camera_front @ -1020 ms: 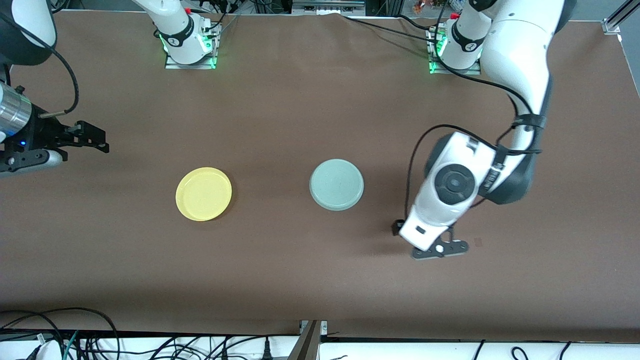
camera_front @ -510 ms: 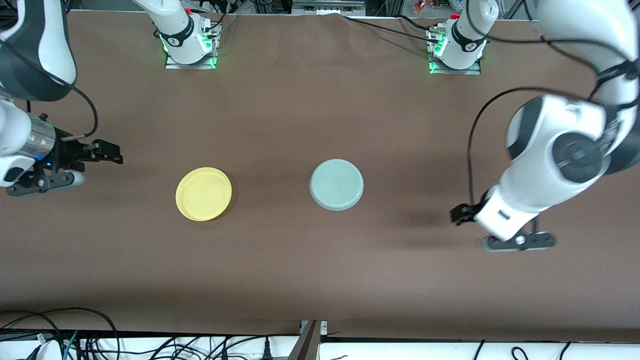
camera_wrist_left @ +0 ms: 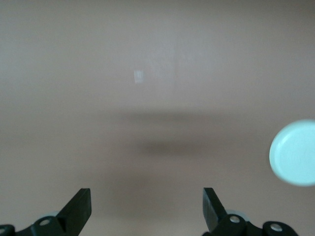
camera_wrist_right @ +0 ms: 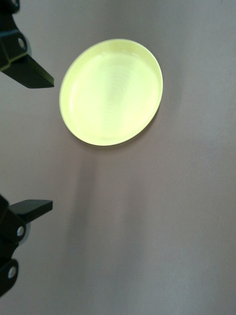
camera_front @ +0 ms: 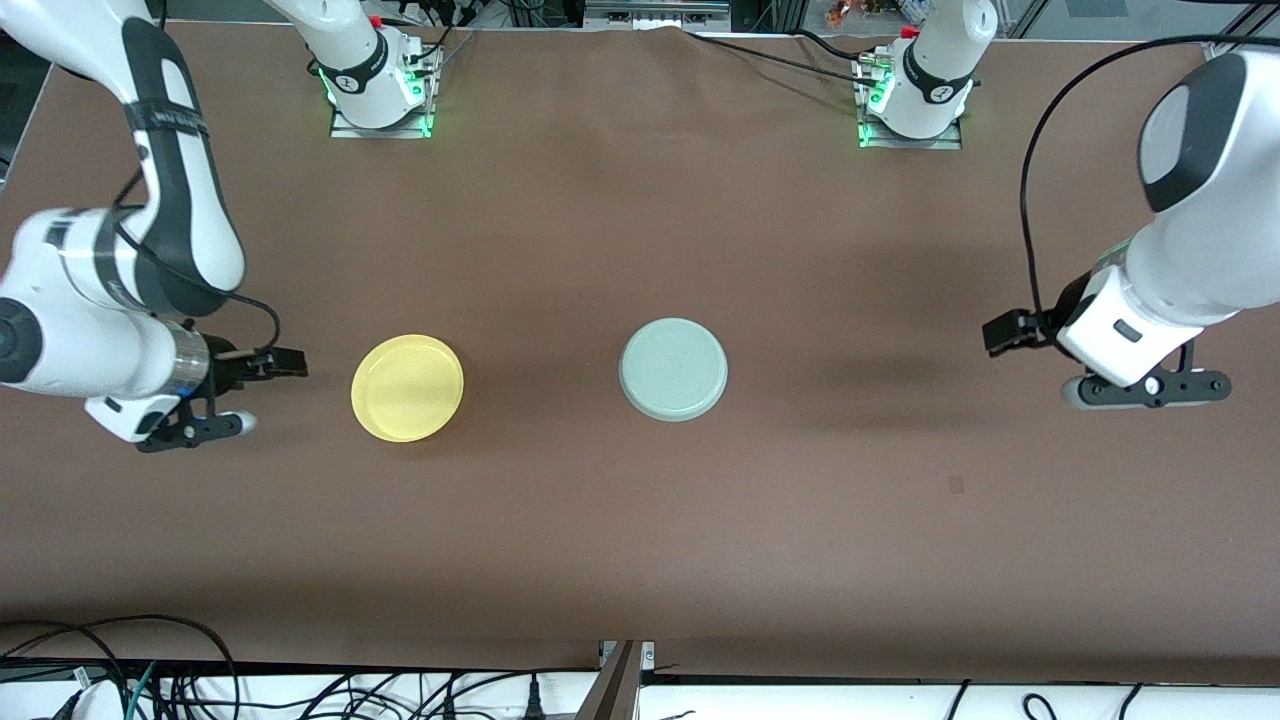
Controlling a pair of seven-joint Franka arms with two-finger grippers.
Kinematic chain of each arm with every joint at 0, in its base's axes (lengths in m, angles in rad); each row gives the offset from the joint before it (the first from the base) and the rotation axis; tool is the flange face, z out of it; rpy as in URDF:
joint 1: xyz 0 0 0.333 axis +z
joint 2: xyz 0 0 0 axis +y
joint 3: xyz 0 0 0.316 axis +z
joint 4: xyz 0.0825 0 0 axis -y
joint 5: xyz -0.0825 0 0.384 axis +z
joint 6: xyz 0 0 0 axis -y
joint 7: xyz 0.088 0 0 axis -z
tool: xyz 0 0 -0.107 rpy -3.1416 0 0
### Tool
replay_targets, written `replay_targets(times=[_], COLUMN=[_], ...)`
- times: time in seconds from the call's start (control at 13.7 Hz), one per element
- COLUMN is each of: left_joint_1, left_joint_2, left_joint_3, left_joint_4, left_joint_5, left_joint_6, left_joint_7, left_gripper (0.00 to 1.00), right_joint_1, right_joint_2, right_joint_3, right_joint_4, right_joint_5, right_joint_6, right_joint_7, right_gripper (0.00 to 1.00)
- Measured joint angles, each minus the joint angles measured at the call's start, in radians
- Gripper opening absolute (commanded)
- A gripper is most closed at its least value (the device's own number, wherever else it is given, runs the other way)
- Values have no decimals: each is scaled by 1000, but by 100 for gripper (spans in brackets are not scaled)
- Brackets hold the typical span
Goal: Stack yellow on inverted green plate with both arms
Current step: 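Lower the right gripper to the yellow plate's rim and grasp it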
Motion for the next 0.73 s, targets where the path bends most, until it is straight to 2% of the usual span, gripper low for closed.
replay_targets(times=[0.29,0.51,0.73], left_joint_1=[48,50,54], left_joint_2=[-52,-54,-70], left_joint_3=[7,44,68], left_joint_4=[-46,-52,-52], left_joint_5=[-51,-51,-51], left_joint_6=[-10,-7,-3], left_joint_7=[76,76,77], left_gripper=[100,100,100], right_joint_1=[0,1,2], right_joint_2=[9,8,8], right_joint_3=[0,1,12], right_joint_4=[-222,-387,-473], right_joint_5=[21,22,25], right_joint_6=[282,529,649], right_joint_7=[0,0,1], right_gripper=[100,99,94])
